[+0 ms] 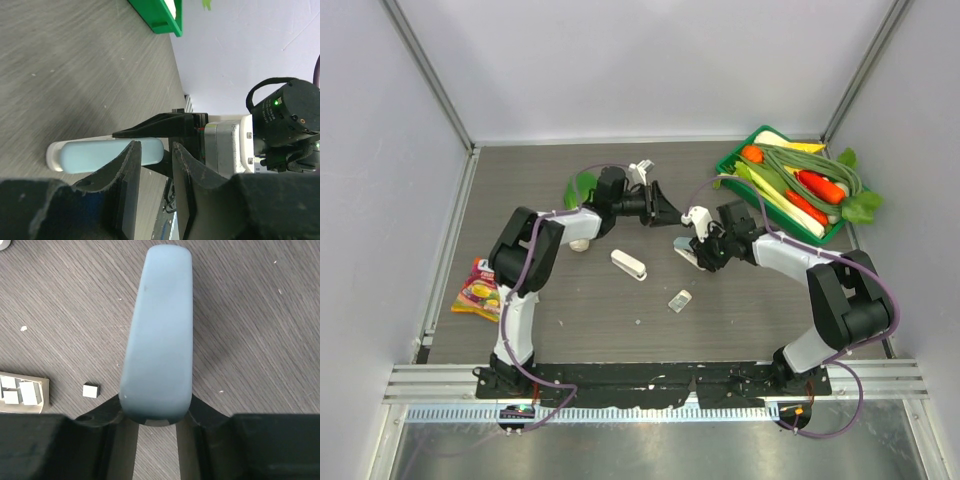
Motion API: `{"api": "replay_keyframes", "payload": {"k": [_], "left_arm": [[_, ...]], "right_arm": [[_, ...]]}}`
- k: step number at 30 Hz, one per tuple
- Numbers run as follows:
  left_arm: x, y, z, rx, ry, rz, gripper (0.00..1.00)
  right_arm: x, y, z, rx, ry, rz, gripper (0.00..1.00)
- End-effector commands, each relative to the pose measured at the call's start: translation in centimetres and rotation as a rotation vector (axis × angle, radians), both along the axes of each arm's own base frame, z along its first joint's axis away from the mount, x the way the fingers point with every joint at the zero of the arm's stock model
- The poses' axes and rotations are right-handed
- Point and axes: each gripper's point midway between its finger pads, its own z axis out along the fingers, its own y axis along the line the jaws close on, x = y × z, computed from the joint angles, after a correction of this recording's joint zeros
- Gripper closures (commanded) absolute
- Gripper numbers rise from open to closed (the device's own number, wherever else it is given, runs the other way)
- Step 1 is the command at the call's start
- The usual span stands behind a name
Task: Load the staples into the stapler
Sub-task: Close the stapler at the center of the board.
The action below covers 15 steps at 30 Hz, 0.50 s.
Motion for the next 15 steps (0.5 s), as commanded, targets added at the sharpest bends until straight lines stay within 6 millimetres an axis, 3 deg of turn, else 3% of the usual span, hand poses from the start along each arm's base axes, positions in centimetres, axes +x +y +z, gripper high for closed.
{"api": "replay_keyframes", "payload": {"k": [1, 2, 4, 10, 13, 15], "left_arm": [[2.1, 2.9, 5.0, -0.015, -0.170, 0.030, 0.66], [2.2, 3.5, 4.8, -0.001, -0.174, 0.035, 0.65], [2.3, 5.0, 4.9, 0.025, -0.194, 0.049, 0.65], [2.6, 8.1, 5.6, 0.067, -0.242, 0.074, 0.65], [2.3, 9.7, 6.9, 0.098, -0.286, 0.075, 0.63], [2.1, 10.9, 8.7, 0.114, -0.379, 0.075, 0.60]], "right_arm": [[0.5, 0.6, 2.0, 0.028, -0.058, 0.038, 0.59], [0.5, 0.8, 2.6, 0.043, -0.069, 0.050, 0.52], [0.2, 0.8, 3.0, 0.045, -0.072, 0.064, 0.47], [0.0, 0.8, 4.8, 0.046, -0.093, 0.080, 0.44], [0.2, 0.4, 7.0, 0.035, -0.132, 0.068, 0.39], [0.5, 0.1, 9.6, 0.039, -0.200, 0.056, 0.32]]}}
